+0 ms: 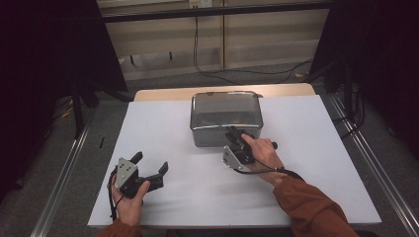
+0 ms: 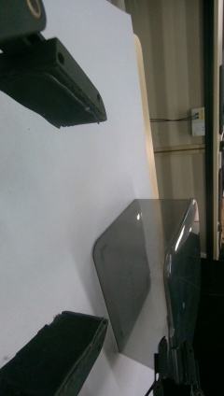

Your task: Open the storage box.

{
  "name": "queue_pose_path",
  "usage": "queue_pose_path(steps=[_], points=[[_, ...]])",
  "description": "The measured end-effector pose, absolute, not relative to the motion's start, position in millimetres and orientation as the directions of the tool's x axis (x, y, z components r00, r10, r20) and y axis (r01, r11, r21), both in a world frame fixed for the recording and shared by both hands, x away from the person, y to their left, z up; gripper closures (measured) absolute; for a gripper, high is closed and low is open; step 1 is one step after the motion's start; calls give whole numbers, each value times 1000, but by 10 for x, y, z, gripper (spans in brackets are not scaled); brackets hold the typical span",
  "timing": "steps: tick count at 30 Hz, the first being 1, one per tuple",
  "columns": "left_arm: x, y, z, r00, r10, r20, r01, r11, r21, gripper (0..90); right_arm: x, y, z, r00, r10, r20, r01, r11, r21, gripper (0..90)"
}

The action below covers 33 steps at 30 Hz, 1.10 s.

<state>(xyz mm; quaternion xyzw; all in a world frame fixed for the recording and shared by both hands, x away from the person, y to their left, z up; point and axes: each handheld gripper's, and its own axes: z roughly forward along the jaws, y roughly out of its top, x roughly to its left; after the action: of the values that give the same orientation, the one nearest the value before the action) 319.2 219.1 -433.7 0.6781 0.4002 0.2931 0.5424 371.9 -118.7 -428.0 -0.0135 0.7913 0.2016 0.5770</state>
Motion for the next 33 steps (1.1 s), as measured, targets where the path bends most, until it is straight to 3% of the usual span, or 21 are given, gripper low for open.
queue_pose_path(steps=[12,33], points=[[3217,2151,-4329,535,844,-32,230,-109,967,61,3719,-1180,-4250,-337,205,-919,-260,918,300,753],[3279,2058,-4295,587,806,-78,241,-81,967,33,3731,-1189,-4179,-333,215,-918,-274,910,313,762]])
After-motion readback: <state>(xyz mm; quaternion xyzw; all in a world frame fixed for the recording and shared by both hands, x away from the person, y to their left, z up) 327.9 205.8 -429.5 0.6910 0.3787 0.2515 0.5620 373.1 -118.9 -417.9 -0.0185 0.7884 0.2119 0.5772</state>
